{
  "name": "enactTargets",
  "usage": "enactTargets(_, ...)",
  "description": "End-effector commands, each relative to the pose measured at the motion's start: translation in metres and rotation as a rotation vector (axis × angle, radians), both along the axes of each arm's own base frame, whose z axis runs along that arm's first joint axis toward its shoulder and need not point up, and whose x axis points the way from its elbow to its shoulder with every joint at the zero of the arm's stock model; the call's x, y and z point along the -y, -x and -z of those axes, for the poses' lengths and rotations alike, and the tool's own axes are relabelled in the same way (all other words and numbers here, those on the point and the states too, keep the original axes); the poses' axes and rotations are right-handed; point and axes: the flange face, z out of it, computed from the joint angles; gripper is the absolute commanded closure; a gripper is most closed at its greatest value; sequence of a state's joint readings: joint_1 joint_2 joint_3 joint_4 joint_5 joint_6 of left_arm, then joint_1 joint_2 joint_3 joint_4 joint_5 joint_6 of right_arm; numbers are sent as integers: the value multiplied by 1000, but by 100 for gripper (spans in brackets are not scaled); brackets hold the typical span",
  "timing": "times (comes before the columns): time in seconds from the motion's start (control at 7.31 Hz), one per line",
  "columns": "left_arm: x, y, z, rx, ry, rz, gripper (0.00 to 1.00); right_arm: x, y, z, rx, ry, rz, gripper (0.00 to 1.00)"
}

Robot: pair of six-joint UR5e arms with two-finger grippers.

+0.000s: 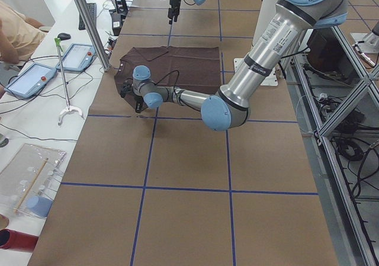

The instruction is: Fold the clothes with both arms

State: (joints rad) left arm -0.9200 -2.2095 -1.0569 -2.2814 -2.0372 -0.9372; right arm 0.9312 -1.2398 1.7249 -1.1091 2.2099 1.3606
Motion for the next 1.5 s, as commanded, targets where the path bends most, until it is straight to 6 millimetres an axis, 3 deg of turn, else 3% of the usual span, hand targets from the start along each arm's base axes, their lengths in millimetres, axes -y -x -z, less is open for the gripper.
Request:
enactTargets(0.0, 2, -2, 0, 1, 2, -1, 43, 0, 0, -3, -4, 5, 1, 0)
enactTargets(1.37, 9, -7, -4, 11, 12, 2, 47, 2, 2, 2, -2, -3, -3, 0)
